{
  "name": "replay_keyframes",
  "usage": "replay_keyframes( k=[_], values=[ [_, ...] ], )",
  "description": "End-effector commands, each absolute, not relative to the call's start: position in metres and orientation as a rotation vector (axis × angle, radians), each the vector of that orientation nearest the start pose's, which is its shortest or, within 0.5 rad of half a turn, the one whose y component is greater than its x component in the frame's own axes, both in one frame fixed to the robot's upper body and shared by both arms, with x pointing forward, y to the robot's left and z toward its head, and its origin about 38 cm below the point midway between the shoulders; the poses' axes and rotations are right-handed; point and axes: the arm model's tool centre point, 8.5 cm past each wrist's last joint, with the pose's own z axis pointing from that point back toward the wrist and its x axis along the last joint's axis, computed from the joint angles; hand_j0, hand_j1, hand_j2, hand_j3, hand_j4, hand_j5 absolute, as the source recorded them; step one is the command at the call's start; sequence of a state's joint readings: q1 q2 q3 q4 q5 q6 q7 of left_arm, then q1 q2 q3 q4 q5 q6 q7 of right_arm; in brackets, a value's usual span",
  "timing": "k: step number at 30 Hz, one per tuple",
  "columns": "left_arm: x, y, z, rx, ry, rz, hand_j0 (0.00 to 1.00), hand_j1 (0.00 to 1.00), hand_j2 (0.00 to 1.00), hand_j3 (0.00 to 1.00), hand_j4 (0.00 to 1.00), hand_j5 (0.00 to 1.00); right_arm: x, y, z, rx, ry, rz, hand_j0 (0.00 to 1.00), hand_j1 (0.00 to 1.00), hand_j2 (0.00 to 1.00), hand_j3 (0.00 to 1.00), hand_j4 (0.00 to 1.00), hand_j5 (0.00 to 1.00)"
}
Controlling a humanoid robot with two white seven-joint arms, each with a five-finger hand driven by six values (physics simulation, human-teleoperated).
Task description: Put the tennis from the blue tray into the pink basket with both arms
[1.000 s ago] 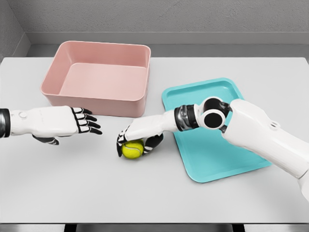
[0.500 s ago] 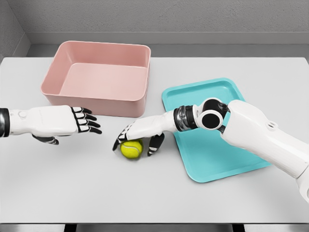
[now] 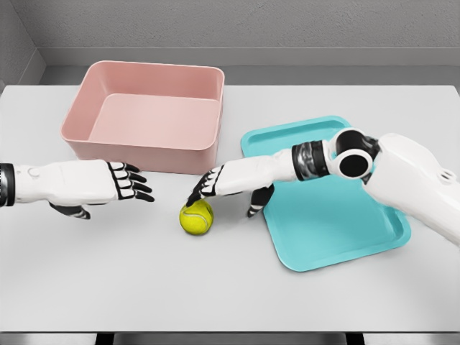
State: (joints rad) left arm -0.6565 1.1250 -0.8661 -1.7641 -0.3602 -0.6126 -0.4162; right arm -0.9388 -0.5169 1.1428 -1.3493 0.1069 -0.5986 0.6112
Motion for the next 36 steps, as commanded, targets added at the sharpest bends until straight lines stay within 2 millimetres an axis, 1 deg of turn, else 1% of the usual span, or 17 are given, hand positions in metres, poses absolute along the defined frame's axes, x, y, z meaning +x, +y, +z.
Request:
replay_keyframes(
  k=[1, 3, 4, 8, 10, 13, 14, 16, 17, 18, 20, 23, 29, 30, 31, 33, 36],
  values=[
    [0.355, 0.297, 0.219, -0.325, 1.745, 3.068, 1.00, 1.00, 1.00, 1.00, 1.00, 1.00, 0.433, -0.149, 0.184, -0.253, 1.909, -3.005, 1.00, 1.00, 1.00, 1.00, 1.00, 1.00],
    [0.356, 0.291, 0.217, -0.311, 1.759, 3.051, 1.00, 1.00, 1.00, 1.00, 1.00, 1.00, 0.442, -0.168, 0.198, -0.165, 1.972, -3.001, 1.00, 1.00, 1.00, 1.00, 1.00, 1.00],
    [0.357, 0.279, 0.214, -0.283, 1.785, 3.017, 1.00, 1.00, 1.00, 1.00, 1.00, 1.00, 0.445, -0.179, 0.205, -0.122, 1.999, -3.003, 1.00, 1.00, 1.00, 1.00, 1.00, 1.00],
    [0.359, 0.257, 0.209, -0.256, 1.803, 2.960, 1.00, 1.00, 1.00, 1.00, 1.00, 1.00, 0.455, -0.220, 0.226, 0.055, 2.118, -2.987, 1.00, 1.00, 1.00, 1.00, 1.00, 1.00],
    [0.360, 0.244, 0.207, -0.235, 1.820, 2.926, 1.00, 1.00, 1.00, 1.00, 1.00, 1.00, 0.457, -0.229, 0.230, 0.093, 2.131, -2.992, 1.00, 1.00, 1.00, 1.00, 1.00, 1.00],
    [0.359, 0.225, 0.202, -0.176, 1.815, 2.897, 1.00, 1.00, 1.00, 1.00, 1.00, 1.00, 0.465, -0.263, 0.238, 0.217, 2.165, -3.035, 1.00, 1.00, 1.00, 1.00, 1.00, 1.00],
    [0.358, 0.215, 0.199, -0.143, 1.822, 2.878, 1.00, 1.00, 1.00, 1.00, 1.00, 1.00, 0.470, -0.280, 0.237, 0.270, 2.177, -3.070, 1.00, 1.00, 1.00, 1.00, 1.00, 1.00],
    [0.358, 0.205, 0.197, -0.116, 1.826, 2.859, 1.00, 1.00, 1.00, 1.00, 1.00, 1.00, 0.472, -0.295, 0.242, 0.332, 2.188, -3.087, 1.00, 1.00, 1.00, 1.00, 1.00, 1.00],
    [0.358, 0.204, 0.197, -0.114, 1.796, 2.873, 1.00, 1.00, 1.00, 1.00, 1.00, 1.00, 0.473, -0.303, 0.250, 0.377, 2.211, -3.072, 1.00, 1.00, 1.00, 1.00, 1.00, 1.00],
    [0.356, 0.201, 0.192, -0.086, 1.788, 2.876, 1.00, 1.00, 1.00, 1.00, 1.00, 1.00, 0.472, -0.318, 0.255, 0.433, 2.215, -3.086, 1.00, 1.00, 1.00, 1.00, 1.00, 1.00],
    [0.357, 0.190, 0.195, -0.074, 1.805, 2.845, 1.00, 1.00, 1.00, 1.00, 1.00, 1.00, 0.473, -0.322, 0.252, 0.437, 2.216, -3.103, 1.00, 1.00, 1.00, 1.00, 1.00, 1.00],
    [0.357, 0.182, 0.192, -0.053, 1.766, 2.843, 1.00, 1.00, 1.00, 1.00, 1.00, 1.00, 0.475, -0.325, 0.257, 0.462, 2.236, -3.088, 1.00, 1.00, 1.00, 1.00, 1.00, 1.00],
    [0.356, 0.184, 0.186, -0.042, 1.700, 2.886, 1.00, 1.00, 1.00, 1.00, 1.00, 1.00, 0.475, -0.322, 0.254, 0.446, 2.242, -3.088, 1.00, 1.00, 1.00, 1.00, 1.00, 1.00],
    [0.357, 0.184, 0.187, -0.039, 1.706, 2.886, 1.00, 1.00, 1.00, 1.00, 1.00, 1.00, 0.475, -0.325, 0.255, 0.455, 2.241, -3.090, 1.00, 1.00, 1.00, 1.00, 1.00, 1.00],
    [0.358, 0.185, 0.186, -0.040, 1.705, 2.896, 1.00, 1.00, 1.00, 1.00, 1.00, 1.00, 0.477, -0.334, 0.252, 0.482, 2.251, -3.112, 1.00, 1.00, 1.00, 1.00, 1.00, 1.00],
    [0.362, 0.184, 0.183, -0.034, 1.720, 2.900, 1.00, 1.00, 1.00, 1.00, 1.00, 1.00, 0.485, -0.359, 0.246, 0.563, 2.287, -3.171, 1.00, 1.00, 1.00, 1.00, 1.00, 1.00],
    [0.367, 0.181, 0.182, -0.035, 1.737, 2.901, 1.00, 1.00, 1.00, 1.00, 1.00, 1.00, 0.486, -0.356, 0.244, 0.550, 2.288, -3.172, 1.00, 1.00, 1.00, 1.00, 1.00, 1.00]
  ],
)
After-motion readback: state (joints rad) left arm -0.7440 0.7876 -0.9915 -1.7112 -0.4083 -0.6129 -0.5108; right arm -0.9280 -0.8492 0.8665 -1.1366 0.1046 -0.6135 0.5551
